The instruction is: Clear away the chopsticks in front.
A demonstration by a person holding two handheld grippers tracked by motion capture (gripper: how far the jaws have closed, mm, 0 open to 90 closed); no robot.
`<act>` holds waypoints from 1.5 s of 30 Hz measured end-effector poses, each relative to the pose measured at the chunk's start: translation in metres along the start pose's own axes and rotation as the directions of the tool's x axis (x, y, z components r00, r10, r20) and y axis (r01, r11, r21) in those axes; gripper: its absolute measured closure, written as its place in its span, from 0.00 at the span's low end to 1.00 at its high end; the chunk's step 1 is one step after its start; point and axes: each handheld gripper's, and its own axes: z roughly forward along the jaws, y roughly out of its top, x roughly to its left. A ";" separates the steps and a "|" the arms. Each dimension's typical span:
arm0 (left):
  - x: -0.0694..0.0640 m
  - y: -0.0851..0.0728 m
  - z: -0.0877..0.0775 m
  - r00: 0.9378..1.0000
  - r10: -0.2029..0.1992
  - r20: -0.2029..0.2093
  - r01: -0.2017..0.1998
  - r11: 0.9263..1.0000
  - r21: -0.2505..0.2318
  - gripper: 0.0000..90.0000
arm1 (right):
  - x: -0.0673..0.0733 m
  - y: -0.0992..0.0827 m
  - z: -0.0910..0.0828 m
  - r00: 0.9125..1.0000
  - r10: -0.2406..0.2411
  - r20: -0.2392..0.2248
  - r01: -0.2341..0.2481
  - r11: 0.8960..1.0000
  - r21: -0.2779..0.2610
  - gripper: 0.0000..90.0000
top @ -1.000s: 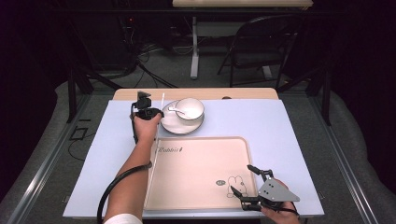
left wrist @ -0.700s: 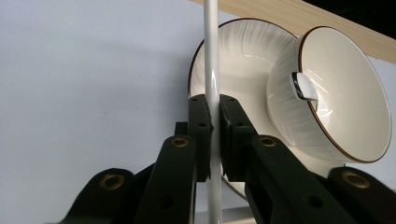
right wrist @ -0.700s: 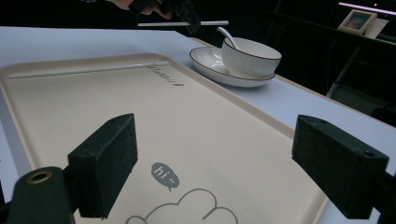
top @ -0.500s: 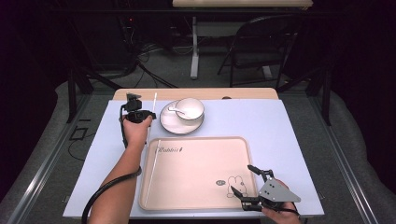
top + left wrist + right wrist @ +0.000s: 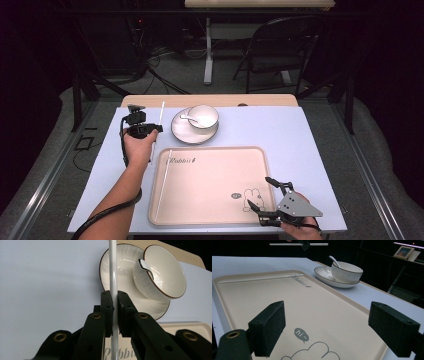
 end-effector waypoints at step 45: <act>0.009 -0.106 -0.035 0.997 0.061 0.055 -0.059 0.998 -0.030 0.94 | 0.000 -0.001 0.001 1.000 -0.002 0.006 0.002 1.000 0.007 0.15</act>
